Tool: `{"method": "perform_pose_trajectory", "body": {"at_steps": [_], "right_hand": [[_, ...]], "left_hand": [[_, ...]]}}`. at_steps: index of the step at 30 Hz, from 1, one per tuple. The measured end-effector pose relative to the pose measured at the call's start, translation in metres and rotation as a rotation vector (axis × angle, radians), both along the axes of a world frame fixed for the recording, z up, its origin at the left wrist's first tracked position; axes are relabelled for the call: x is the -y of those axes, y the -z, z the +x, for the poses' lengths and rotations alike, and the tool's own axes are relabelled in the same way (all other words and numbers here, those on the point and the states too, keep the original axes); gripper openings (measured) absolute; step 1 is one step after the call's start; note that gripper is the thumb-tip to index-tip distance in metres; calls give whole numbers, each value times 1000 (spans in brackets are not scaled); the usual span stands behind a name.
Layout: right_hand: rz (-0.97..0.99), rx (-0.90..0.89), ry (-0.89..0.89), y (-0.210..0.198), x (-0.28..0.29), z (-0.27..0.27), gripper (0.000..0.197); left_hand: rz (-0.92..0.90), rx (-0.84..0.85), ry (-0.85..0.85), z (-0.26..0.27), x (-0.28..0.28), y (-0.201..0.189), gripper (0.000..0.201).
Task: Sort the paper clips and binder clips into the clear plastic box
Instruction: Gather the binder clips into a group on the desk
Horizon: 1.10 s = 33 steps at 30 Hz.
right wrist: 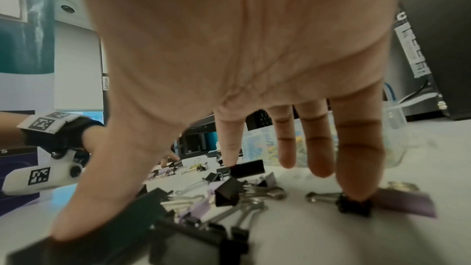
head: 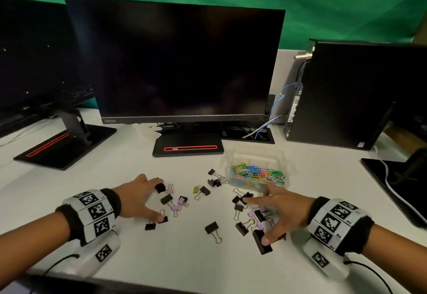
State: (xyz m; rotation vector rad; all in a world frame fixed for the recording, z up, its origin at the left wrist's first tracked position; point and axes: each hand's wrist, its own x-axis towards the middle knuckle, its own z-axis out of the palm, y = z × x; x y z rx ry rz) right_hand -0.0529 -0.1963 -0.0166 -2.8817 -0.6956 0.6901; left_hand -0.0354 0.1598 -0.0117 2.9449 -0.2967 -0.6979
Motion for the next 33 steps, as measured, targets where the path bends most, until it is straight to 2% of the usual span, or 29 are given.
{"method": "perform_pose_trajectory", "body": {"at_steps": [2, 7, 9, 12, 14, 17, 20, 22, 30, 33], "right_hand": [[-27, -24, -12, -1, -5, 0, 100], [30, -43, -8, -2, -15, 3, 107], [89, -17, 13, -7, -12, 5, 98], [127, 5, -1, -17, -2, 2, 65], [148, -8, -18, -20, 3, -5, 50], [196, -36, -21, -17, 3, -16, 42], [231, -39, -56, -6, -5, -24, 50], [193, 1, -84, 1, -11, -27, 56], [201, 113, -62, 2, -15, -20, 31], [242, 119, -20, -1, -12, -15, 34]], "left_hand": [[-28, -11, 5, -1, 10, 2, 135], [-104, -23, 47, -1, 40, 7, 106], [-108, 18, 50, 5, 46, 6, 94], [-76, 102, 40, 16, 49, 5, 70], [-65, 113, 41, 21, 53, 5, 55], [-73, 117, 54, 27, 61, 8, 40], [-90, 153, 56, 32, 69, 11, 27], [-113, 195, 54, 34, 71, 10, 24], [-270, 392, 24, 34, 64, -7, 26], [-368, 411, -4, 29, 60, -10, 22]]}}
